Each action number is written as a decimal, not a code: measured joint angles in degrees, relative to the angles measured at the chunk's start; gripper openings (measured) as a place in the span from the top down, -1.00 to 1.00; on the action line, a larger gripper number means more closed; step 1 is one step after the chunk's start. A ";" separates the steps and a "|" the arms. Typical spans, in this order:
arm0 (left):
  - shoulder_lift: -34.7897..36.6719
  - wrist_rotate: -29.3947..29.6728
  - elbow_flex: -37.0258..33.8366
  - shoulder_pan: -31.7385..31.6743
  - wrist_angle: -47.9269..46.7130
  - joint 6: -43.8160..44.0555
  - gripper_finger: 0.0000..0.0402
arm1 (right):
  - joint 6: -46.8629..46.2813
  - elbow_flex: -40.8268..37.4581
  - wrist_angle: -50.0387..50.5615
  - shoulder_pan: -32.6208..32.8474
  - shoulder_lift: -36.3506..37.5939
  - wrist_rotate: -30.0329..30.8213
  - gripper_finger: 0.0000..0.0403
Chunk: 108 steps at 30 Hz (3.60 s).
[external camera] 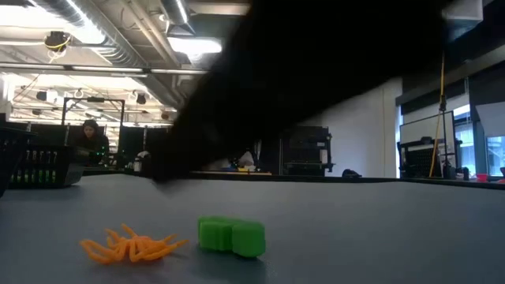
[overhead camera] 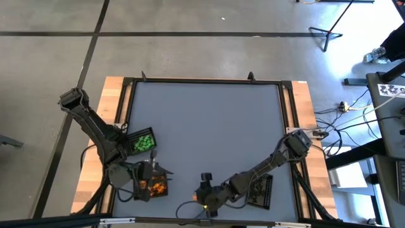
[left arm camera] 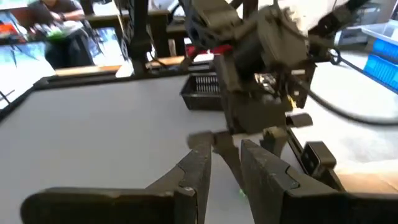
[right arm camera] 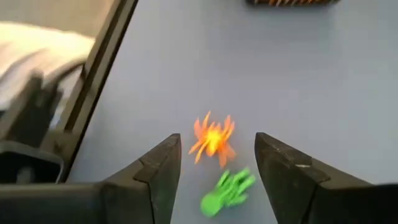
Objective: Sort Halloween decoration
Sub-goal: Put the green skeleton toy into the top black bin
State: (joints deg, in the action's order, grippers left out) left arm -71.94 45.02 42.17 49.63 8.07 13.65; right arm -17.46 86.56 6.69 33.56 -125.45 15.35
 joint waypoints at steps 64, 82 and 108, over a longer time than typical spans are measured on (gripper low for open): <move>6.82 -0.99 -19.41 -0.11 36.07 -9.22 0.60 | -1.28 0.02 18.37 -7.48 5.48 17.47 0.99; 6.80 0.93 -19.41 -0.09 33.20 -5.55 0.60 | 8.88 0.02 9.27 -11.89 5.62 17.78 1.00; 6.80 1.83 -19.45 -2.43 19.81 2.73 0.60 | 11.77 0.07 9.41 -6.58 5.57 -19.40 0.71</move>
State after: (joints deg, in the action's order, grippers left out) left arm -65.14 46.85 22.72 47.20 27.88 16.38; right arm -5.69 86.63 16.10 26.99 -119.88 -4.05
